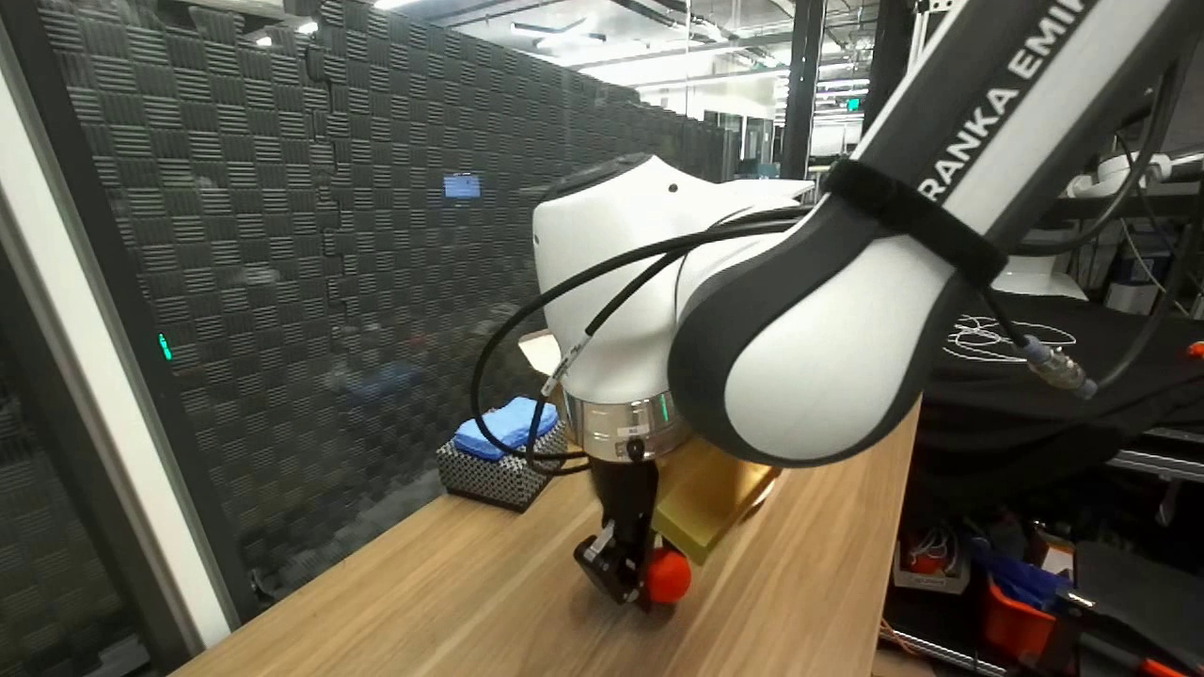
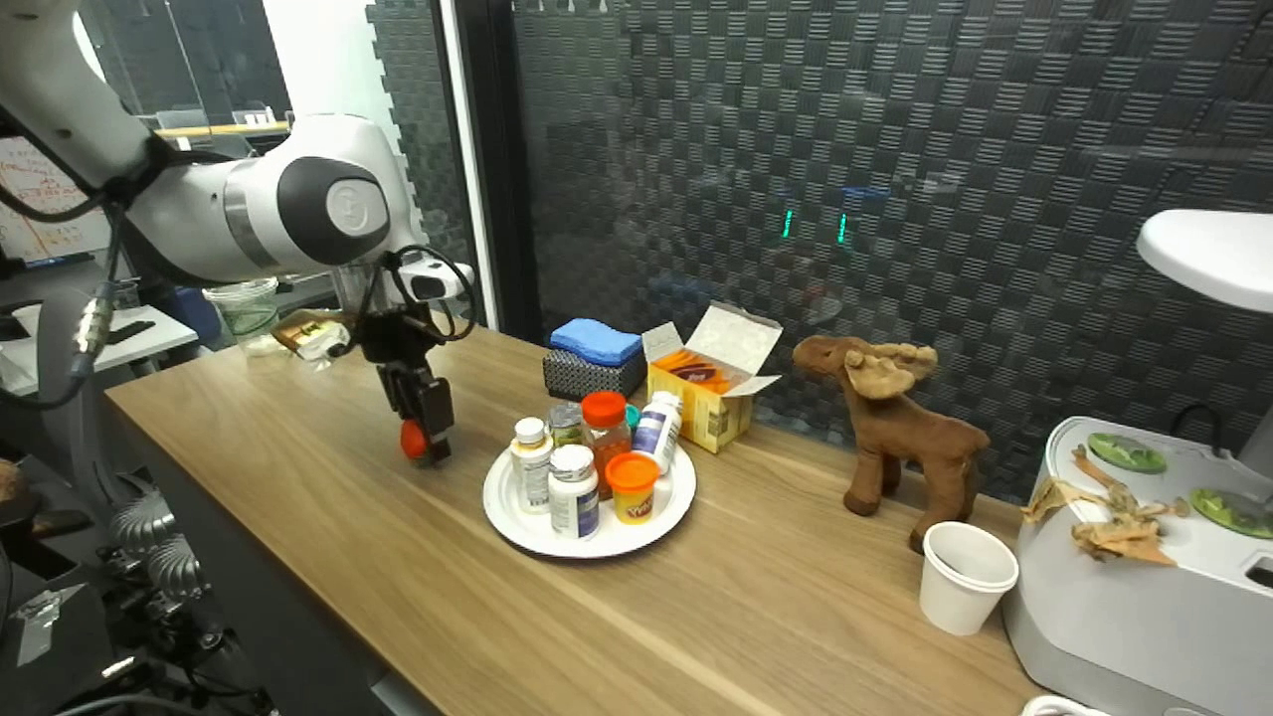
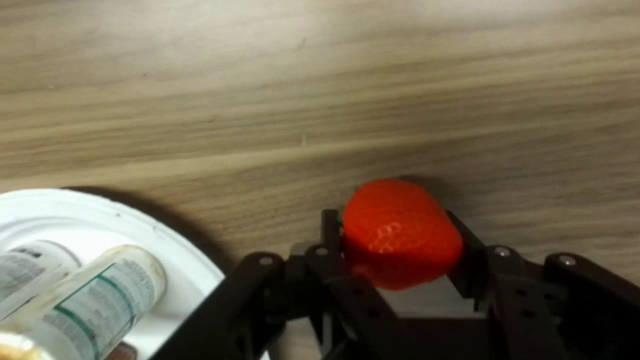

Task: Pick up the bottles and small containers from the table and put them on the white plate.

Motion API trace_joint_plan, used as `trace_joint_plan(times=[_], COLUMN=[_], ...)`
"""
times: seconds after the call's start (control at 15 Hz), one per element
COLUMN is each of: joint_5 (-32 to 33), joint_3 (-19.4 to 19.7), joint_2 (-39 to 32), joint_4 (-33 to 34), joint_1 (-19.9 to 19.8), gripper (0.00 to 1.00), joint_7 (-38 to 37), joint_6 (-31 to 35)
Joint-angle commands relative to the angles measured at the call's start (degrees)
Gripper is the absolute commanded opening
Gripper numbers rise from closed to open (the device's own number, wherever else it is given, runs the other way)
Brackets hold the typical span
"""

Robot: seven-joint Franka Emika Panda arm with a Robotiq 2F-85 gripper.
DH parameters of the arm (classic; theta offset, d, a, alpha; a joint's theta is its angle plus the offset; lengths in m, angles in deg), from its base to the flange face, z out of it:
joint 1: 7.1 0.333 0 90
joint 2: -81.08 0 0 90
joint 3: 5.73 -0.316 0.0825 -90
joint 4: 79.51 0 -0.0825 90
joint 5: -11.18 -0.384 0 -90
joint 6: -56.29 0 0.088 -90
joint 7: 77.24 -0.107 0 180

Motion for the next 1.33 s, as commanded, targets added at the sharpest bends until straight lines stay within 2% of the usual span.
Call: trace_joint_plan(times=[0.0,0.13,0.27,0.53,0.93,1.0,1.07,1.13,1.27], joint_5=[10.46,16.24,18.87,18.97,19.2,19.07,19.28,19.41,20.09], joint_3=[4.11,5.4,5.15,3.98,3.86,3.73,3.71,3.6,3.55], joint_2=[1.97,1.86,1.42,-0.05,-1.16,-1.42,-1.61,-1.75,-1.98], joint_4=[1.48,3.15,4.63,7.01,9.57,9.98,10.28,10.56,10.95], joint_1=[3.32,3.55,2.27,-0.46,-1.62,-1.75,-1.72,-1.68,-1.39], gripper=[0.26,0.26,0.26,0.25,0.25,0.39,0.75,0.76,0.89], joint_7=[-12.47,-19.58,-22.82,-23.08,-23.17,-22.9,-23.11,-22.99,-23.35], joint_6=[0.32,-0.9,-2.52,-5.48,-9.93,-10.6,-11.09,-11.58,-12.26])
